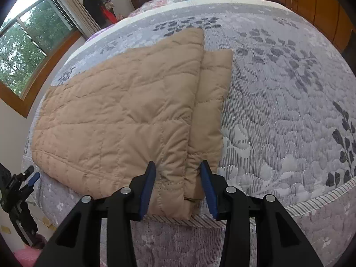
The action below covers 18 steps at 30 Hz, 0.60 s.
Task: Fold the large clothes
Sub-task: 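Grasp the coat's side with the left gripper and lift it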
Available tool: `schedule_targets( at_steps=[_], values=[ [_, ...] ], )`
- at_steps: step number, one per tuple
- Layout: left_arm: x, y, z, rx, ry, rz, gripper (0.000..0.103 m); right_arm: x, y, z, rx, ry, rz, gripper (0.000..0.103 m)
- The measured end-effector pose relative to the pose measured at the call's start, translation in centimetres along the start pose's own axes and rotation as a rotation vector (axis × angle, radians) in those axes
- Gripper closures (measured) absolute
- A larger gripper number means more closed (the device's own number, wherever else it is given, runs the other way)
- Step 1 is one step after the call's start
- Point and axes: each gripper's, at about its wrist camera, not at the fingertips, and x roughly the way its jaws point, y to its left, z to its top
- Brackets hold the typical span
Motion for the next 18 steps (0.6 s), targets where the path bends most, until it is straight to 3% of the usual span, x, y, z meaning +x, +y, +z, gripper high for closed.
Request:
schedule_targets(
  at_steps=[3,6,14,16,18],
  values=[
    [0.9,-0.4,0.7,-0.011,-0.004,-0.046,0.048,0.2,-0.3,-0.2,0.008,-0.003,0.011,0.061],
    [1.9,-0.3,1.4,-0.034,-0.005,-0.042,0.047,0.3,-0.3,-0.2,0.010,-0.007,0.014,0.061],
    [3.6,2.4,2.5,-0.169,-0.034,-0.107,0.047,0.7,-0.2,0.0,0.003,0.002,0.012,0.059],
    [3.5,2.7,2.3,-0.170,-0.049,-0.103,0.054,0.8,-0.1,0.1,-0.003,0.008,0.005,0.057],
    [3.9,3.0,2.0,-0.186,-0.065,-0.085,0.068,1.0,0.0,0.2,-0.008,0.014,0.000,0.057]
  ],
)
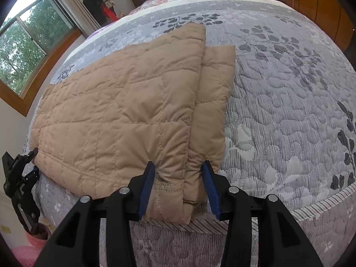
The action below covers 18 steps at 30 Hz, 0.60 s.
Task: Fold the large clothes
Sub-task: 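Grasp the coat's side with the left gripper and lift it, then fold the held side over the coat with the left gripper and release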
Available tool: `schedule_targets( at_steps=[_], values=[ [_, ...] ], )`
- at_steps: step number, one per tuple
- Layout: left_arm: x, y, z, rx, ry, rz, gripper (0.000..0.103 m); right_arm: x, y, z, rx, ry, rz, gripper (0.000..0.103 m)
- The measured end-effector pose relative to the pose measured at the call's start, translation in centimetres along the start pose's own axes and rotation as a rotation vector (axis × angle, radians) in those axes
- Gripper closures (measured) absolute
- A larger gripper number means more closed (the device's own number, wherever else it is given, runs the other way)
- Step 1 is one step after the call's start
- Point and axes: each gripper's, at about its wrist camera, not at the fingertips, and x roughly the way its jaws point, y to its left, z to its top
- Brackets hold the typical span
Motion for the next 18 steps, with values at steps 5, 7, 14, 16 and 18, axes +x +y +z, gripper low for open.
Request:
schedule_targets(
  at_steps=[5,7,14,16,18],
  values=[
    [0.0,0.3,-0.7,-0.018,-0.032,0.033,0.079,0.4,-0.1,0.2,-0.001,0.009,-0.003,0.056],
    [-0.1,0.3,-0.8,-0.020,-0.030,0.031,0.079,0.6,0.0,0.2,-0.009,0.006,-0.010,0.055],
    [-0.7,1.4,-0.3,-0.034,-0.015,-0.038,0.088,0.7,-0.2,0.0,-0.005,0.005,0.003,0.054],
    [-1.2,0.5,-0.3,0.008,-0.038,-0.026,0.090,0.7,-0.4,0.1,0.000,0.008,0.009,0.054],
    [-2.1,-1.7,-0.6,0.115,-0.086,0.007,0.092,0.7,-0.4,0.1,0.003,0.010,0.008,0.054]
  ],
)
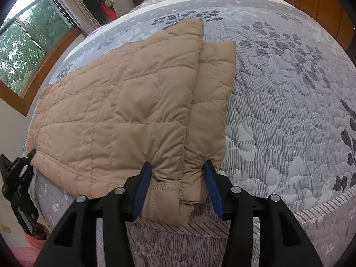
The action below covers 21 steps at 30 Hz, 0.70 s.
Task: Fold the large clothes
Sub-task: 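Fold the held side over the coat with the left gripper and release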
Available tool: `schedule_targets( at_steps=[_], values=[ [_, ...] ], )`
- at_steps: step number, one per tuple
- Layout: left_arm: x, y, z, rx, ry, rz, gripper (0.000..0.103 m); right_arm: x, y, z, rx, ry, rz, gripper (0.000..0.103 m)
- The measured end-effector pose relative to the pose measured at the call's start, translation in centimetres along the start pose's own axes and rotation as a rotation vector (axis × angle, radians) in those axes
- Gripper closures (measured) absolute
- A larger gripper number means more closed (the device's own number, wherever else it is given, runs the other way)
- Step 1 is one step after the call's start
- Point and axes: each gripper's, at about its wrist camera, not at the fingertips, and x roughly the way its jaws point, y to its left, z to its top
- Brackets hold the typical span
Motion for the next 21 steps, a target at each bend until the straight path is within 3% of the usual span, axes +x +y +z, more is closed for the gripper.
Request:
schedule_targets(
  at_steps=[5,9,15,21],
  values=[
    [-2.5,-4.9,-0.1,0.225,-0.074,-0.001,0.092,-0.1,0.1,0.0,0.007,0.006,-0.008,0.054],
    [-4.0,-8.8,-0.2,0.385,-0.098,-0.060,0.093,-0.1,0.2,0.1,0.008,0.013,-0.018,0.054],
    [-3.5,-15.8,-1.5,0.604,-0.083,-0.166,0.093,0.0,0.3,0.3,0.013,0.019,-0.022,0.054],
    [-1.3,-19.9,-4.3,0.730,-0.006,-0.223,0.093,0.0,0.3,0.3,0.010,0.019,-0.026,0.054]
  ],
)
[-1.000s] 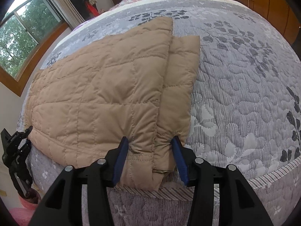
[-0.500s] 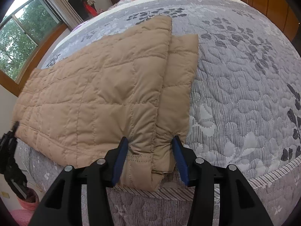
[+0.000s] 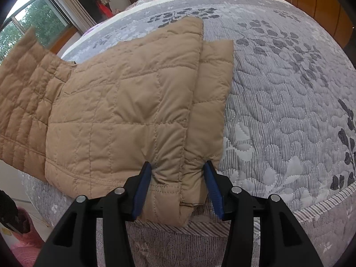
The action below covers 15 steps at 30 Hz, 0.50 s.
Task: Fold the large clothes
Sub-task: 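Fold the held side over the coat with the left gripper and release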
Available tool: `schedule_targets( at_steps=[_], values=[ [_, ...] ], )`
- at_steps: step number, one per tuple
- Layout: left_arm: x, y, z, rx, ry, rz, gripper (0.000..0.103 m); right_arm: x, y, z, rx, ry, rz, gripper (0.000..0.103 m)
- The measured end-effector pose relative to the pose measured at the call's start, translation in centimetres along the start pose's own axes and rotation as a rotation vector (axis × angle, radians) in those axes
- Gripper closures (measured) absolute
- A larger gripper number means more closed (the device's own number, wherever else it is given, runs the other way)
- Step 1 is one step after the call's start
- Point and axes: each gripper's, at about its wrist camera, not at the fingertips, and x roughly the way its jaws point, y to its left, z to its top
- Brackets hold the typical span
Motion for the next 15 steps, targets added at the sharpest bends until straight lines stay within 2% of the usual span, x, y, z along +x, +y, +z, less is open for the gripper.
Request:
schedule_targets(
  at_steps=[6,15],
  values=[
    [3.1,-2.7,-0.5,0.046,0.072,-0.053,0.093,0.0,0.0,0.0,-0.001,-0.001,0.000,0.054],
    [8.4,-3.8,-1.7,0.063,0.199,-0.098,0.093,0.0,0.0,0.0,0.002,-0.003,0.005,0.053]
  ],
)
